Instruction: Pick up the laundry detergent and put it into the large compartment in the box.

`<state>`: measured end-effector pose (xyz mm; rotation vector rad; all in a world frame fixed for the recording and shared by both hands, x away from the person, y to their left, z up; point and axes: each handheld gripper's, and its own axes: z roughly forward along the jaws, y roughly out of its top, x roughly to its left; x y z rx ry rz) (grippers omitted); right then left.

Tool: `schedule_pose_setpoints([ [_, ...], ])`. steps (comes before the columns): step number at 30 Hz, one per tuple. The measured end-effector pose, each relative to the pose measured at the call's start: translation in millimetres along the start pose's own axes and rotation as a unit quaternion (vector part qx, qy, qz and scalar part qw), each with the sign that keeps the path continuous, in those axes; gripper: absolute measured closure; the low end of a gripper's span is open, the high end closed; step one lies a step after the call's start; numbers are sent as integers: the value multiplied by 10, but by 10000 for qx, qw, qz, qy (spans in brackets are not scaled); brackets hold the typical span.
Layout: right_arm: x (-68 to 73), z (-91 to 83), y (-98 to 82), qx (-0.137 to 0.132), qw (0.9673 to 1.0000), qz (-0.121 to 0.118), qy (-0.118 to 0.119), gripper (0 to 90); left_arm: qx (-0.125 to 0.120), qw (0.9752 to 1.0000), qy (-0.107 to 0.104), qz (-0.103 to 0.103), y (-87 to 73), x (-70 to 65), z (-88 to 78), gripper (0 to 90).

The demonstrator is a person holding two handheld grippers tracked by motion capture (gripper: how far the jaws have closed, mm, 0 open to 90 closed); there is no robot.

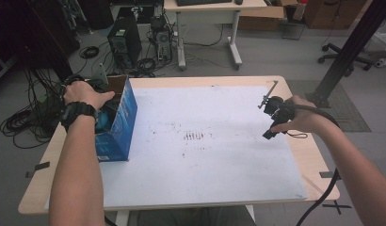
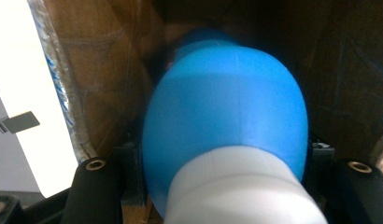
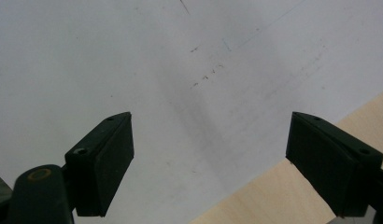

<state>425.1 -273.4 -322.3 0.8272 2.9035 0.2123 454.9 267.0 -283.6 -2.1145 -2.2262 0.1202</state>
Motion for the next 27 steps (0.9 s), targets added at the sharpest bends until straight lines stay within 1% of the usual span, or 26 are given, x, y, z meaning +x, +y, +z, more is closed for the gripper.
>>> schedule_pose_setpoints([
  [16,2,6,3,-3,10000,-16,6,152,-7,10000,18,-3,-4,-12,9,368],
  [18,0,6,1,-6,10000,-15,7,152,5,10000,26,-30,-6,-13,4,364],
  [24,2,10,2,-15,10000,-12,10,152,10,10000,45,-59,-20,-10,-5,329],
  [27,9,15,4,-9,10000,-32,19,152,25,10000,15,-25,-22,-20,0,293],
])
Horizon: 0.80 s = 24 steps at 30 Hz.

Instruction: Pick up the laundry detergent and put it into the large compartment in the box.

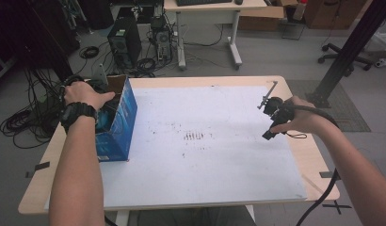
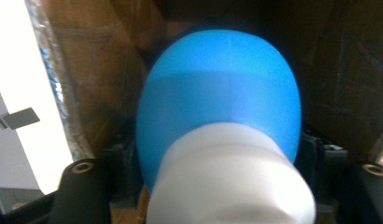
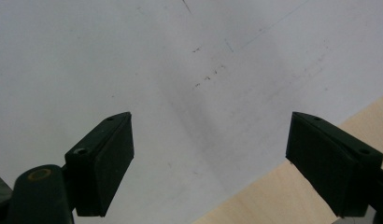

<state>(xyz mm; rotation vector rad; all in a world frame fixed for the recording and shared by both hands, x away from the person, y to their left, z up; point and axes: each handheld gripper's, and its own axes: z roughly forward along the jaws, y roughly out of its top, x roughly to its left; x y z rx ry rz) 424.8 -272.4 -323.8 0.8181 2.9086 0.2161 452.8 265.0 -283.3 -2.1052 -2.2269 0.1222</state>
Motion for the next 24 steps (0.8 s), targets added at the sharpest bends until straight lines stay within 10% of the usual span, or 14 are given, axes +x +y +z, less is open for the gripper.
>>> schedule_pose_setpoints([
  [24,4,-19,3,-39,10000,-6,-3,152,-159,9996,216,-131,-54,-69,-206,245],
])
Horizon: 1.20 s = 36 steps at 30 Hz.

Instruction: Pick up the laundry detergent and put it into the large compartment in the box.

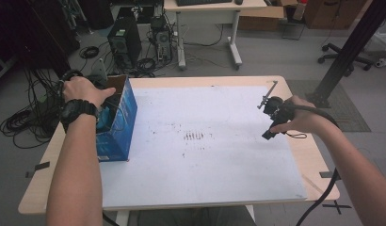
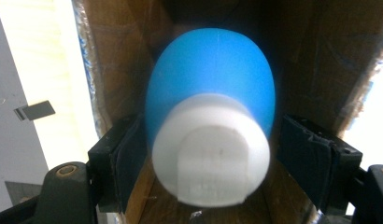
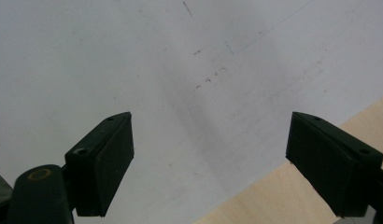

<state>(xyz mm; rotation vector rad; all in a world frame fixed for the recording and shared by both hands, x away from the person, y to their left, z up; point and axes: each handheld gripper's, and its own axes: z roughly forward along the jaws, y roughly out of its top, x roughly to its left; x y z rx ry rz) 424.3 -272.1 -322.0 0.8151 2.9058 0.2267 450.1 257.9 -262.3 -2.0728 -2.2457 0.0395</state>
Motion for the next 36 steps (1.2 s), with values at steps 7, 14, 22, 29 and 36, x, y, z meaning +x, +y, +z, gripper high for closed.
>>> schedule_pose_setpoints([
  [7,5,-11,-3,-8,10000,3,1,152,-26,10000,23,12,-12,-21,-70,239],
  [14,1,-27,-9,-32,10000,14,-9,152,-85,10000,38,-24,-22,-24,-141,229],
  [22,0,-32,-7,-36,10000,8,-8,152,-139,9999,29,-38,-39,-17,-243,220],
  [29,17,-27,9,-33,10000,-6,-9,152,-220,9997,35,-83,-55,4,-334,217],
  [36,15,-37,13,-31,10000,-11,-16,152,-268,9996,35,-81,-83,11,-441,207],
])
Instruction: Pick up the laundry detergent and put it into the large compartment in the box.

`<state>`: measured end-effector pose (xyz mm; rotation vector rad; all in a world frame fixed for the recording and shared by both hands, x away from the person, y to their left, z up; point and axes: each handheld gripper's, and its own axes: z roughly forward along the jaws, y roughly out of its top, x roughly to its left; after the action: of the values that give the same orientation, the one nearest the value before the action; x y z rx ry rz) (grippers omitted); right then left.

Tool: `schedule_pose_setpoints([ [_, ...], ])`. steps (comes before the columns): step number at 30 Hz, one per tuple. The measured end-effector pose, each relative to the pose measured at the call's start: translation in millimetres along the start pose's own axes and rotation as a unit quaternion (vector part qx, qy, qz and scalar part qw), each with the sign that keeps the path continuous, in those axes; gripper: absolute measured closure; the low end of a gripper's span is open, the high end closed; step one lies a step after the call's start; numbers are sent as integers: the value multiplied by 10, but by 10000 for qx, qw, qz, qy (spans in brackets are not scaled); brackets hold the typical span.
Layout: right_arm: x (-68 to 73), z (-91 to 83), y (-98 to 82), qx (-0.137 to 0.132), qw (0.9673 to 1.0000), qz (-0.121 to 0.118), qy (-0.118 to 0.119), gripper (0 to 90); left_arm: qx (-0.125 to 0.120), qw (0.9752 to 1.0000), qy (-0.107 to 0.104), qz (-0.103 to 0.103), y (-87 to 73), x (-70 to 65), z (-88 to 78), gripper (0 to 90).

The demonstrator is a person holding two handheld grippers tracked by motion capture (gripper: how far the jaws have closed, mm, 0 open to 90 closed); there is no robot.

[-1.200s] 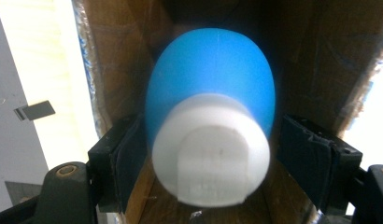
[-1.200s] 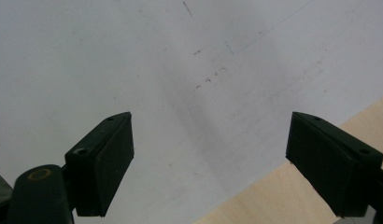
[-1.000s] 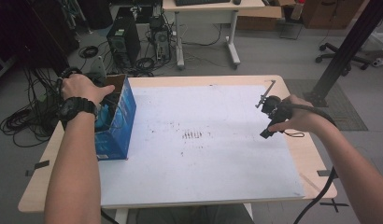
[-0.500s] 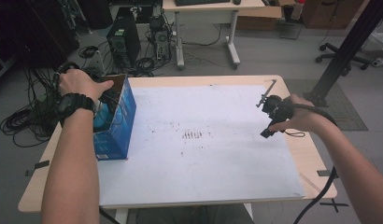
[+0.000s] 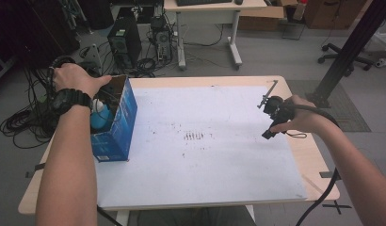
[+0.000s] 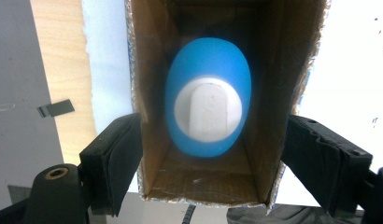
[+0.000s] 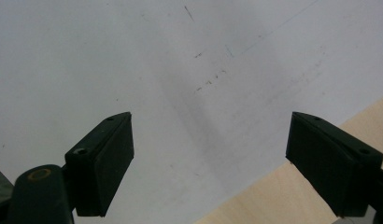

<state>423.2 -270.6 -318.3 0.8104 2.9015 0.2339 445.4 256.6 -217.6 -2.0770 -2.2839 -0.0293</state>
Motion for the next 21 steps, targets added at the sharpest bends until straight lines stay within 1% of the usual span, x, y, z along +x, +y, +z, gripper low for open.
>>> schedule_pose_setpoints([
  [3,3,-2,4,-4,10000,-12,2,152,-3,10000,-17,9,-6,-1,-47,212],
  [9,5,-15,6,-8,10000,-15,-6,152,-112,9999,-4,-18,-24,2,-136,209],
  [14,3,-22,3,-10,10000,-9,-11,152,-132,9999,15,-6,-43,-3,-216,207],
  [21,10,-33,-1,-17,10000,-10,-12,152,-231,9997,47,34,-69,-23,-343,205],
])
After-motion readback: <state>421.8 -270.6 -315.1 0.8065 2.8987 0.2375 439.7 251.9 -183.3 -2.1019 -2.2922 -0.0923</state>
